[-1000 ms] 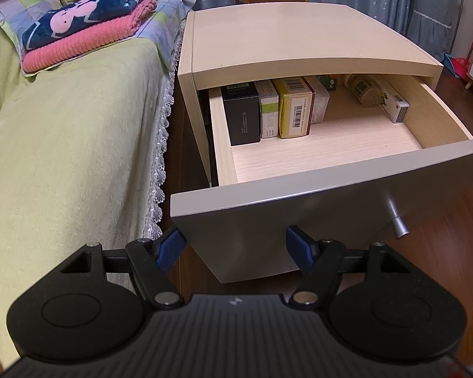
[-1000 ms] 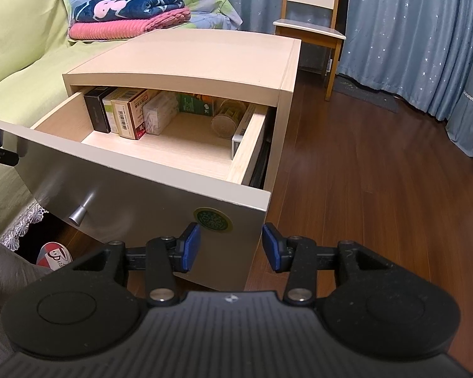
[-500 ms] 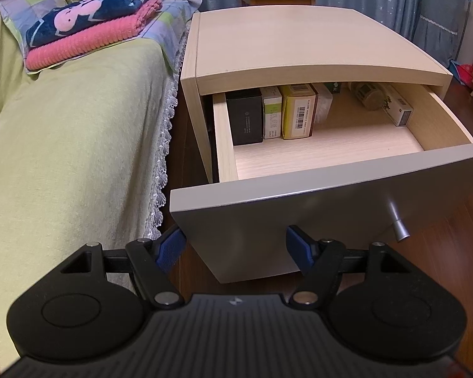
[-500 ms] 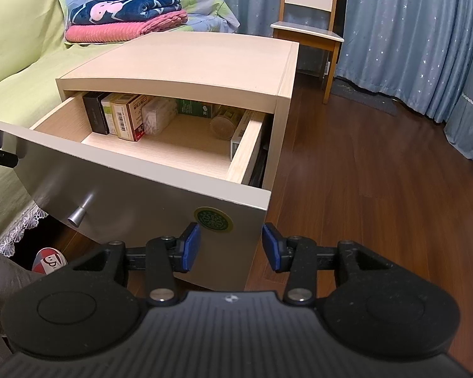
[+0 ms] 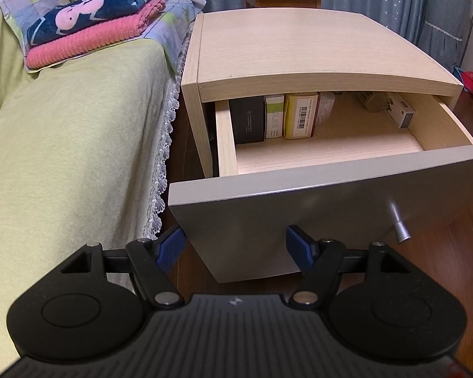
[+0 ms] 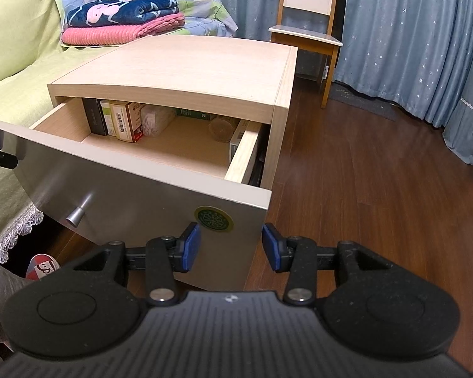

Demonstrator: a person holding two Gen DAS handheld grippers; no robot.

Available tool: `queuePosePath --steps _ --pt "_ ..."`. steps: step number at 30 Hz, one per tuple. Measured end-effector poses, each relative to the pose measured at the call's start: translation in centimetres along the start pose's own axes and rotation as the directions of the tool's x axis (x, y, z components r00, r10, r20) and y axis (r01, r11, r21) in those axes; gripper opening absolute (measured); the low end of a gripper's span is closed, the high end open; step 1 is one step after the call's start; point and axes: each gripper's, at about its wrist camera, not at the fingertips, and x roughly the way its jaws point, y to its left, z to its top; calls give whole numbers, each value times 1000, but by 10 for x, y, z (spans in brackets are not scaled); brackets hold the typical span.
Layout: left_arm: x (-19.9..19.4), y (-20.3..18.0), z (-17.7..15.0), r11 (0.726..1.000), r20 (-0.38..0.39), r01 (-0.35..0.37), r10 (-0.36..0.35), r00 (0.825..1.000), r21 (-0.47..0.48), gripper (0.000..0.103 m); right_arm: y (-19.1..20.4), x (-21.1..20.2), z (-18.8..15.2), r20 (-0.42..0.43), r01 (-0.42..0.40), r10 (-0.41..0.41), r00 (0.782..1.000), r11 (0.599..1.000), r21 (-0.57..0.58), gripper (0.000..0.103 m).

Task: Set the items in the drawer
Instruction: 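Move both tools to the drawer front and press the open fingers against it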

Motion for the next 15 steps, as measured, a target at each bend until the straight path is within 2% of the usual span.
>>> queuePosePath --steps 12,15 --pt "11 -2 4 1000 -7 -22 22 1000 -8 71 -1 12 9 6 13 -13 1000 1000 -3 39" --pt "8 -6 3 998 -19 -38 37 999 -47 71 -3 11 10 8 16 -16 1000 1000 23 39"
